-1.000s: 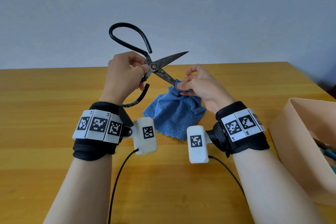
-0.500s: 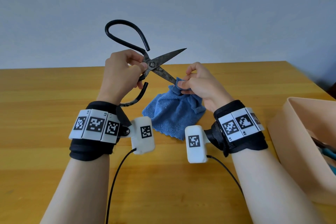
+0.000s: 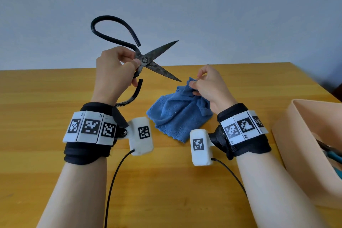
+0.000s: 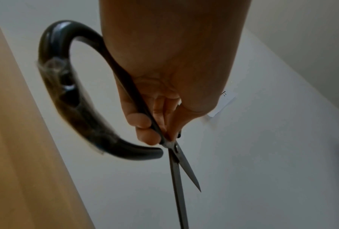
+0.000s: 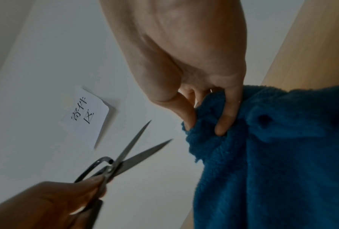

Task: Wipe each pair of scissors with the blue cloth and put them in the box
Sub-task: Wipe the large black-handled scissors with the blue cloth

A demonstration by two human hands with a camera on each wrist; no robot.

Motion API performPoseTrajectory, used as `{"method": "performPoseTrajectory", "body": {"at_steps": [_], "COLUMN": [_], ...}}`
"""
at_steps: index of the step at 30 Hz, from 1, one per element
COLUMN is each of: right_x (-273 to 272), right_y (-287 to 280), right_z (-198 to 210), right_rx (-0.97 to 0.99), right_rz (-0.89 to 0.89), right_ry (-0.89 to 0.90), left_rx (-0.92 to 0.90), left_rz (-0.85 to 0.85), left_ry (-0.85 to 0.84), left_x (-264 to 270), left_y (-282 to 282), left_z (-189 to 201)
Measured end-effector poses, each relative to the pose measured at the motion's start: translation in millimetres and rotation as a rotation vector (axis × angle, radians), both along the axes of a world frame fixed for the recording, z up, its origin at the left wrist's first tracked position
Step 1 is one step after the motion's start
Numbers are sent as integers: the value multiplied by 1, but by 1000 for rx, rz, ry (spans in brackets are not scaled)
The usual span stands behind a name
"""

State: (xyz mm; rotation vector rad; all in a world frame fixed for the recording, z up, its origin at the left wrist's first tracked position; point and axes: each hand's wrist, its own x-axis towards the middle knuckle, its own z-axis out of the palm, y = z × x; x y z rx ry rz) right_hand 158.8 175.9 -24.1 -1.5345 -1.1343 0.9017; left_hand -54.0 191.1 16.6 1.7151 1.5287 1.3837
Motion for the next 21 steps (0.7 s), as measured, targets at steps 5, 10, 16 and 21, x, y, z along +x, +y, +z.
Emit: {"method": "performPoseTrajectory", "body": {"at_steps": [5, 10, 16, 21], "right_x": [1, -1, -4, 2], "right_y": [2, 2, -3, -4], "right_z": [-2, 2, 5, 6], "right_rx": [28, 142, 201, 111], "right_rz": [-39, -84, -87, 21], "right_ry": [17, -98, -197, -202], "left_rx": [7, 8, -38, -69], "left_rz": [67, 98, 78, 79], "left_ry": [-51, -90, -111, -75], "left_x": [-6, -5, -5, -3], "left_y": [3, 2, 1, 0], "left_z": [1, 1, 2, 2]}}
